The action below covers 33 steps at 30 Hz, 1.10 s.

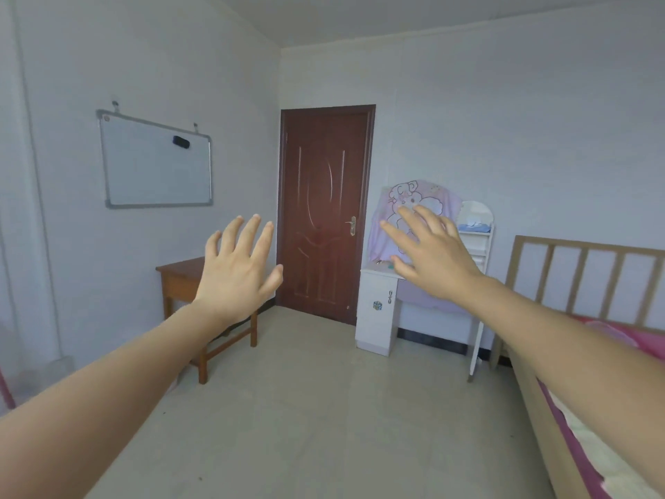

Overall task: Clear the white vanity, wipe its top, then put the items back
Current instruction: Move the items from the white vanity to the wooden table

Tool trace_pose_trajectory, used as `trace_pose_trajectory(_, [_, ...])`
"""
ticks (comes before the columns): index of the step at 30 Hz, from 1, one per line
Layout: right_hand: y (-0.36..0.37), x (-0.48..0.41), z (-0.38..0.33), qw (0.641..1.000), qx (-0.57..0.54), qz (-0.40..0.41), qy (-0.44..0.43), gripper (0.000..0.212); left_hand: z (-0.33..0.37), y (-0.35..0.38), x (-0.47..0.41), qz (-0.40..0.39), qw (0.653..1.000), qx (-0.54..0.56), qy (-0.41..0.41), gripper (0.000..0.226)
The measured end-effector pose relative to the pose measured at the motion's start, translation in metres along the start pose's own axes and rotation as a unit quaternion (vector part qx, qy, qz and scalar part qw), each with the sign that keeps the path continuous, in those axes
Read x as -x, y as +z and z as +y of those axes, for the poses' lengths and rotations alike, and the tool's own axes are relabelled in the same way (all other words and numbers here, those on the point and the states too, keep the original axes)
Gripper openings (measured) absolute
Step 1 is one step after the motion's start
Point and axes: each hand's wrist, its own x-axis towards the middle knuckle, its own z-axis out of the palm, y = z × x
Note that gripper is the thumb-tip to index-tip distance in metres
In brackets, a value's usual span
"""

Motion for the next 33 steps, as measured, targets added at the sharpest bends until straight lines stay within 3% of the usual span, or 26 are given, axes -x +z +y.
trace_pose_trajectory(8, [0.11,-0.031,0.07,1.0,0.006,0.006,0.016,0.046,0.02,0.101,-0.111,0.003,0.999,0.0,0.054,0.06])
trace_pose_trajectory(15, [0.229,-0.054,0.091,1.0,-0.008,0.005,0.026,0.045,0.013,0.204,-0.158,-0.029,0.999,0.009,0.041,0.06])
trace_pose_trajectory(25, [0.36,-0.121,0.094,0.998,0.026,-0.043,0.046,0.046,-0.052,0.326,-0.218,-0.026,0.999,0.017,0.042,0.058])
trace_pose_trajectory(29, [0.402,-0.175,0.108,0.998,0.045,-0.024,0.036,0.046,-0.087,0.366,-0.271,-0.008,0.999,0.031,0.03,0.059])
trace_pose_trajectory(33, [0.444,-0.211,0.115,0.996,0.027,-0.022,0.081,0.044,-0.104,0.413,-0.317,0.006,0.997,0.083,-0.01,0.065])
